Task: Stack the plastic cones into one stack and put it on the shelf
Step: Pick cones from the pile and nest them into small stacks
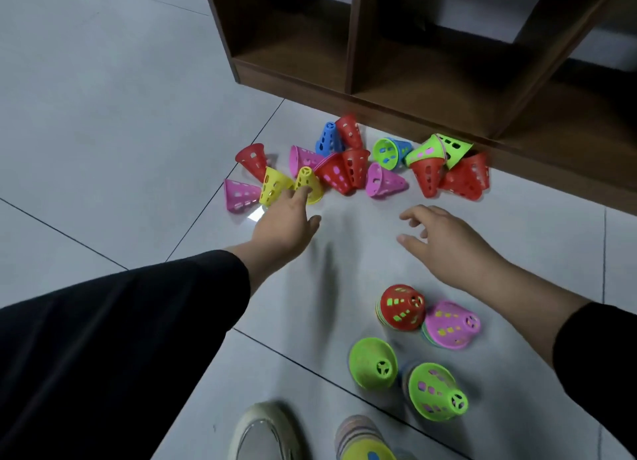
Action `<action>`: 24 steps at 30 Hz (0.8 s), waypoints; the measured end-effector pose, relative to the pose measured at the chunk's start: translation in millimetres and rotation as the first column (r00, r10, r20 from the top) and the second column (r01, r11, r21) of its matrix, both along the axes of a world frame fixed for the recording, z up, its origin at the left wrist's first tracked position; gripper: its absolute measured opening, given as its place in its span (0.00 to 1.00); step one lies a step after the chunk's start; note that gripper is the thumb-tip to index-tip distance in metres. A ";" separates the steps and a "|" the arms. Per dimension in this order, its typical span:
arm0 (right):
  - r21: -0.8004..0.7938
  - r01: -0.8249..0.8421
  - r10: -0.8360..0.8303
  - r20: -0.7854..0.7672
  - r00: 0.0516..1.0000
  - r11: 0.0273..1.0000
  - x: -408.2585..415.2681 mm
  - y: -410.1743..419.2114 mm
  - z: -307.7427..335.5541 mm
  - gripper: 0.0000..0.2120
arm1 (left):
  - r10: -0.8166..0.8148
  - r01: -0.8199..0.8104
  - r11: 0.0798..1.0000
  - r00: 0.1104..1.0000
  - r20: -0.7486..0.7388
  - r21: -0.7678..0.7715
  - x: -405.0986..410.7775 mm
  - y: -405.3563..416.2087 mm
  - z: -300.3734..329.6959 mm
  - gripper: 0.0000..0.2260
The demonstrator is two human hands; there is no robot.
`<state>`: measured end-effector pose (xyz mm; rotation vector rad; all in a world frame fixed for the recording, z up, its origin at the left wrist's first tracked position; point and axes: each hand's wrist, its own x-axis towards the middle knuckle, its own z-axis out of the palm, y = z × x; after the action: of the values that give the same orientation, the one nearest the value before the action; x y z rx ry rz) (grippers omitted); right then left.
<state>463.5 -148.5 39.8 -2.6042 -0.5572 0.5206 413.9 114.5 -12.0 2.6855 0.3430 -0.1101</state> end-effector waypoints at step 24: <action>-0.220 -0.169 0.193 0.097 0.976 0.961 111.8 164.4 -83.2 0.28 | -0.159 0.158 0.987 0.977 -0.140 -0.023 51.0 39.8 -48.4 0.19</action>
<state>575.3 15.9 -43.4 -2.8149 -0.8272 0.5103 464.9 154.3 -60.3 2.6971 0.1690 -0.3507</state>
